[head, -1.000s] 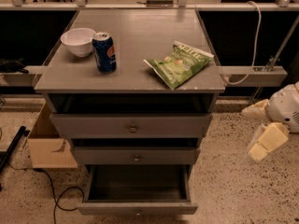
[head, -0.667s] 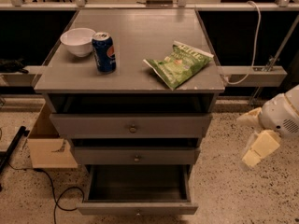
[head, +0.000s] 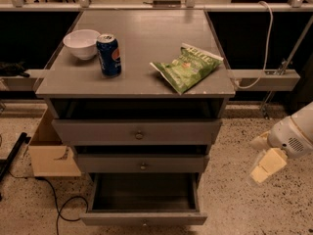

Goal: Close bottom drawer

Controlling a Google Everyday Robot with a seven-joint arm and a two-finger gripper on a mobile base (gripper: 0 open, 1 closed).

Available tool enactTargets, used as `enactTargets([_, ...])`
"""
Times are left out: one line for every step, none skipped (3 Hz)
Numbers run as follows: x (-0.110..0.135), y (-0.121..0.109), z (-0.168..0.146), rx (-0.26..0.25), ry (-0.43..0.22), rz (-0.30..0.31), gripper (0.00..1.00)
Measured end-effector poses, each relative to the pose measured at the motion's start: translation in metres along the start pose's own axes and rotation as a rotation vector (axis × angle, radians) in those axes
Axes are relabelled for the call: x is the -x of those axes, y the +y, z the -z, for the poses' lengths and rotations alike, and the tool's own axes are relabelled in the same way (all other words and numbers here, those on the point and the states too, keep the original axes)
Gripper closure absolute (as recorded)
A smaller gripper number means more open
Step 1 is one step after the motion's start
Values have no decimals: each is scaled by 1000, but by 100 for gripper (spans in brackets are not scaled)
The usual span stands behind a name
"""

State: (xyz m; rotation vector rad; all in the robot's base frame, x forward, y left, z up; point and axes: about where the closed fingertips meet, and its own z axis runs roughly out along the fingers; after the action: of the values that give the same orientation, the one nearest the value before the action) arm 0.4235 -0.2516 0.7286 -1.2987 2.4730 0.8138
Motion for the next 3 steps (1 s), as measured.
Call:
enactTargets([-19, -7, -6, 26, -52, -112, 0])
enactTargets([-21, -7, -8, 31, -59, -126, 0])
enactTargets([-18, -5, -10, 41, -50, -107, 0])
